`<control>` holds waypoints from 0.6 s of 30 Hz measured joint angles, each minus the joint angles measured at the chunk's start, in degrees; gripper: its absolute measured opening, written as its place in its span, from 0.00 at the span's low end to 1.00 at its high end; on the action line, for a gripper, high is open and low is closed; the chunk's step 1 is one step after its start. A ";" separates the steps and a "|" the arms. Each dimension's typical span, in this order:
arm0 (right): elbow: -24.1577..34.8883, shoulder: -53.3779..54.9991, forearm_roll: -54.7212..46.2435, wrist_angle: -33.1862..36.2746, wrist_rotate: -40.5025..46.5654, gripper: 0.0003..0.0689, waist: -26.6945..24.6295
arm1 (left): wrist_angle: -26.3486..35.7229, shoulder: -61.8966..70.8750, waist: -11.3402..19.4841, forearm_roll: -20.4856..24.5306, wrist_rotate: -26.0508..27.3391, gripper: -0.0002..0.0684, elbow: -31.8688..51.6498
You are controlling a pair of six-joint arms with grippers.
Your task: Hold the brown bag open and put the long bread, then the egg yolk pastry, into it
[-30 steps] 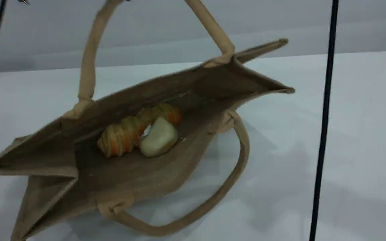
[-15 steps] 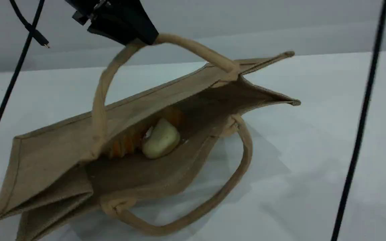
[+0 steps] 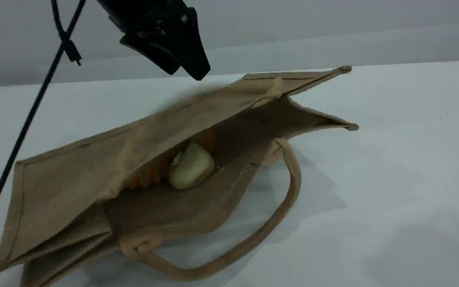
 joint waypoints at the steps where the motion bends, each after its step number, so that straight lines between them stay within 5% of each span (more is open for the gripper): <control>1: 0.00 -0.22 0.14 0.57 0.00 0.68 0.00 | -0.86 0.00 -0.54 1.33 -0.84 0.83 0.00; 6: 0.00 -1.20 0.13 1.76 1.04 0.68 0.00 | -1.83 1.33 -2.20 7.78 -6.01 0.83 0.00; 18: 0.00 -2.53 0.17 5.39 1.38 0.67 0.00 | -1.71 10.58 -10.19 7.46 -6.84 0.83 -0.05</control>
